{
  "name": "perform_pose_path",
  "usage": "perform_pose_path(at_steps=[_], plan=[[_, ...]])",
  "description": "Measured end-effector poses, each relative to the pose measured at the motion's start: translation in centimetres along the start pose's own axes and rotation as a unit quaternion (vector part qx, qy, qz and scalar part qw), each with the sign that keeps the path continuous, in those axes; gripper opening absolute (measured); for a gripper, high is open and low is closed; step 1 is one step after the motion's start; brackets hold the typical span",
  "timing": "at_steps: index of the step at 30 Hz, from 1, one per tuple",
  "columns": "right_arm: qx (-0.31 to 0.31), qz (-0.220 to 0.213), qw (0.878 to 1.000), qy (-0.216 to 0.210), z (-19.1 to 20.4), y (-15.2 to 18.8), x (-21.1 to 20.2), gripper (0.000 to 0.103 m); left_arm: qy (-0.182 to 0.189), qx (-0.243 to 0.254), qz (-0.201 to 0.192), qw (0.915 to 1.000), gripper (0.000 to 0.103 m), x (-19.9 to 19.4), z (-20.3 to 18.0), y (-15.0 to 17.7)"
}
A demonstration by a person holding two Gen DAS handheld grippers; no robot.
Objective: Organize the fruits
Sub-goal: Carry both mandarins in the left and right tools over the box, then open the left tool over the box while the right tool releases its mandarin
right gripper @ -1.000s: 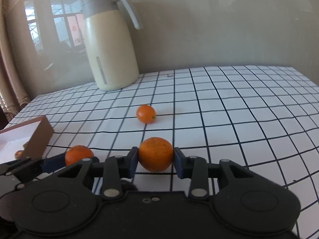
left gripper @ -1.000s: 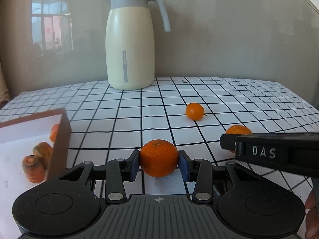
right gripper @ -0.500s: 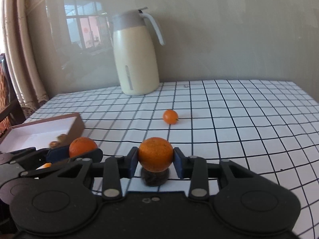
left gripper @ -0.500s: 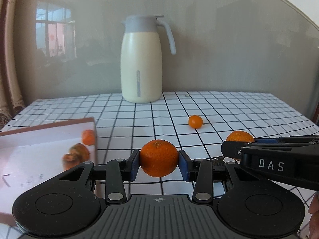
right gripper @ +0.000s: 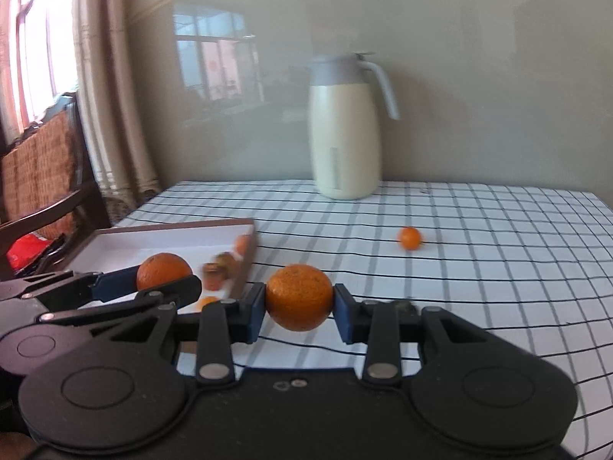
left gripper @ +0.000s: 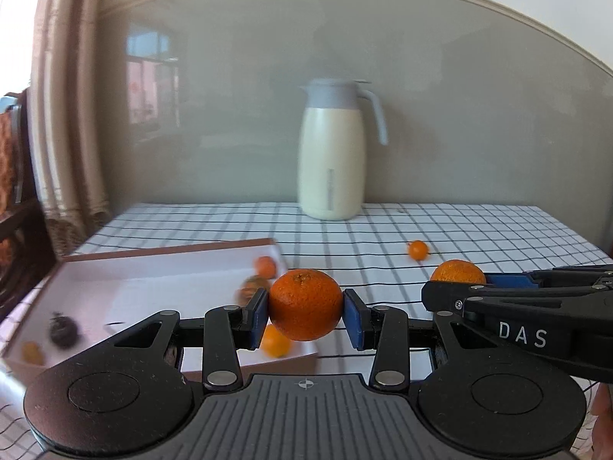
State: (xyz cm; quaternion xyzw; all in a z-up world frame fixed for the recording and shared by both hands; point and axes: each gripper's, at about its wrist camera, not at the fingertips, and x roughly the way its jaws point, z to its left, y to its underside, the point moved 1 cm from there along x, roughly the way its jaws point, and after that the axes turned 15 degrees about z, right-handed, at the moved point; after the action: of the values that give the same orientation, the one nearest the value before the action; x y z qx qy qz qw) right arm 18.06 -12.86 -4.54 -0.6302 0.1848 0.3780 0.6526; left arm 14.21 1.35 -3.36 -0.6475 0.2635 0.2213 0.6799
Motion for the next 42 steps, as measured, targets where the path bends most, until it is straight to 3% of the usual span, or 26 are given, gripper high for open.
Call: perform_pose_path(at_steps=[8, 20, 32, 42], plan=[[-0.038, -0.008, 0.998, -0.043, 5.4, -0.2, 0.0, 0.028, -0.043, -0.033, -0.008, 0.9985, 0.041, -2.2, 5.7, 1.3], [-0.07, -0.013, 0.995, -0.065, 10.1, -1.3, 1.4, 0.029, -0.085, -0.077, -0.014, 0.9933, 0.041, -3.1, 12.2, 2.3], [-0.06, -0.019, 0.997, -0.044, 10.0, -2.8, 3.5, 0.029, -0.111, -0.099, -0.01, 0.9888, 0.041, -1.4, 16.1, 1.4], [-0.049, 0.003, 0.998, -0.033, 9.6, -3.3, 7.1, 0.029, -0.123, -0.107, 0.007, 0.9866, 0.041, 1.7, 18.0, 1.2]])
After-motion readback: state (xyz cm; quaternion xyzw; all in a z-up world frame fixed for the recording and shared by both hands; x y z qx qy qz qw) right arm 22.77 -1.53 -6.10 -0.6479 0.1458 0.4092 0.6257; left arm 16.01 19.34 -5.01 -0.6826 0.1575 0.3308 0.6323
